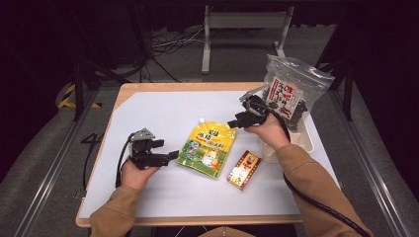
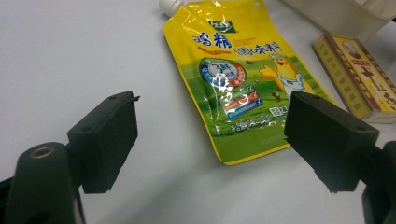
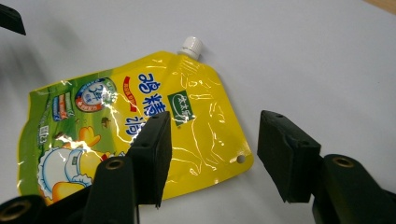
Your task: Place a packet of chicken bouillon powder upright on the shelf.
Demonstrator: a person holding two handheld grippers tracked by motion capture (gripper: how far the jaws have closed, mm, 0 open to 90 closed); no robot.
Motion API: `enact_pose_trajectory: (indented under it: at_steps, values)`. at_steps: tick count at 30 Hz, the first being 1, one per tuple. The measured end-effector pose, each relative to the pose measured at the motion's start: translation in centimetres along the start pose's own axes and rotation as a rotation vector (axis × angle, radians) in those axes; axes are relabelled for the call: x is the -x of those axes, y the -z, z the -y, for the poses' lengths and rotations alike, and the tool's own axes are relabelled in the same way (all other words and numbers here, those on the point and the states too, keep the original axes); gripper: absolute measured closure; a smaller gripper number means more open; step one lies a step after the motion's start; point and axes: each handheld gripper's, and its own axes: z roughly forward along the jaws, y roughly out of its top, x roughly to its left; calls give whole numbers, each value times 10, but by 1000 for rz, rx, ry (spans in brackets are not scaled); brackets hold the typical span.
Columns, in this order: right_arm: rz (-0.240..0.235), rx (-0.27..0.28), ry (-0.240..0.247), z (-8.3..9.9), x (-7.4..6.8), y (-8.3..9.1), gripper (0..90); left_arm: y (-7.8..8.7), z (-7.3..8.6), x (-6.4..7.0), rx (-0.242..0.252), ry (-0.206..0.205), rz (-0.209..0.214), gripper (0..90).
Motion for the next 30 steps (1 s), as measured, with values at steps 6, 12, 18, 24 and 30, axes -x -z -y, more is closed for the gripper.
enact_pose_trajectory:
  at_steps: [6,12,18,24,30]
  values:
    - [3,-31,-23,1,2,-8,446,-5,1,1,-14,-8,-6,178]
    - [3,-63,-32,3,6,-17,440,-9,2,2,-14,-26,-3,171]
    - [1,-86,-46,3,6,-20,437,-11,3,4,-21,-28,4,171]
    - [-6,-112,-61,3,7,-25,422,-12,3,3,-27,-30,6,171]
    - [-18,-143,-73,3,8,-34,412,-13,3,4,-34,-36,13,174]
